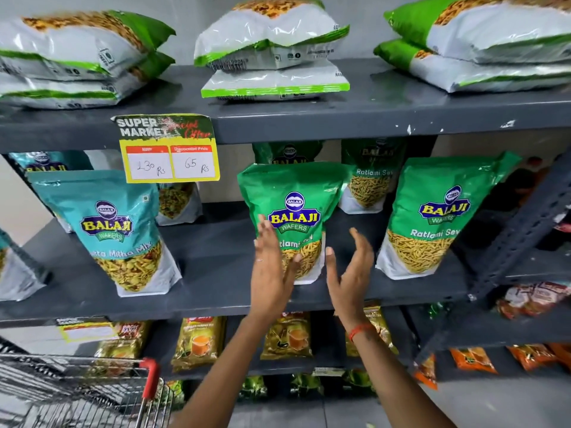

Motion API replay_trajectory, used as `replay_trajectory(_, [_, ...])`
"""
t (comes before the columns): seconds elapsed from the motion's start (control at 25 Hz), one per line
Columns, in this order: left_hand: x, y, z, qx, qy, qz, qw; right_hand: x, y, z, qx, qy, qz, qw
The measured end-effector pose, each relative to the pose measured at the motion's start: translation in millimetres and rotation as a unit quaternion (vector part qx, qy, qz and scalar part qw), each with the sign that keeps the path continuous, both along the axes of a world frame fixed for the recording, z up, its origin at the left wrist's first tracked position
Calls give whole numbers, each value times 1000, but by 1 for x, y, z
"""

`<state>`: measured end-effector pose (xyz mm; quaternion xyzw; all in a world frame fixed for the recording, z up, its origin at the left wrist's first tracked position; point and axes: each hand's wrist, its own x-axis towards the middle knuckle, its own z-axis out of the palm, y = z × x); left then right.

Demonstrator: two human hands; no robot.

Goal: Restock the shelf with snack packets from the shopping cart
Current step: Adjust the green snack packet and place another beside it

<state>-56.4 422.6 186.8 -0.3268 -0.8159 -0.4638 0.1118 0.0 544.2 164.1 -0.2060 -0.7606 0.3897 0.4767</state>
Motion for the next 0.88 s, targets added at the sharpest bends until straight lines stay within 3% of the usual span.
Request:
replay_trajectory(0.08, [14,38,5,2,39,-54,998,8,14,4,30,37,-46,998])
replay_trajectory(0.16, [23,78,-1,-6,20,-107,994,23,38,0,24,63,-96,993])
replay_trajectory(0.32, [23,143,-29,-28,-166,-169,971,59,102,-24,-75,34,-166,983])
replay_trajectory(0.44, [17,171,-44,-67,-271,-191,941,74,150,-34,-195,-60,-108,973])
replay_trajectory(0.56, [16,192,-54,-81,-276,-195,938,76,178,-37,-212,-143,-38,966])
replay_trajectory(0.88, [20,202,-55,-94,-261,-180,944,79,183,-28,-203,-128,-15,971])
